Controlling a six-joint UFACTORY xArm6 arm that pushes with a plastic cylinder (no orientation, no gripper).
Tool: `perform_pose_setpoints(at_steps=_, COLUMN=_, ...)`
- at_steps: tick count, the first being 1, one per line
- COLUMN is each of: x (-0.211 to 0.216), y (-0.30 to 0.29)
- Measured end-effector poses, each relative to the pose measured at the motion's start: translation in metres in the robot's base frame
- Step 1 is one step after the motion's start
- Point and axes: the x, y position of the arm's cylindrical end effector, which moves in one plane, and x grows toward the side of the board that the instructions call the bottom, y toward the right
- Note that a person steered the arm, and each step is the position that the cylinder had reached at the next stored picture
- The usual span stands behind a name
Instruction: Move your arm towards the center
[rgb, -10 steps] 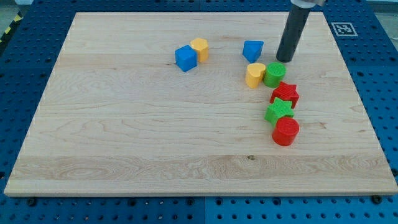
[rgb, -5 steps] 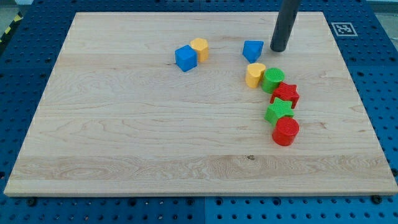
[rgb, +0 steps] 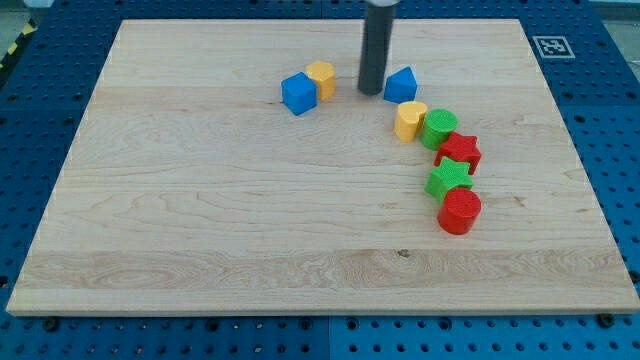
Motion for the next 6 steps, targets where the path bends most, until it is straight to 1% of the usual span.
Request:
perform_pose_setpoints(at_steps=1, x=-0.023, y=-0.002)
perform_pose_setpoints(at_steps=2, x=0.014, y=-0.03)
perform_pose_setpoints(at_steps=3, x=0.063, y=-0.053)
perform_pose_setpoints(at_steps=4, x=0.088, y=-0.064)
perform_pose_setpoints(at_steps=5, x=0.088, y=-0.043)
perform_pose_setpoints(at_steps=6, x=0.075, y=-0.028)
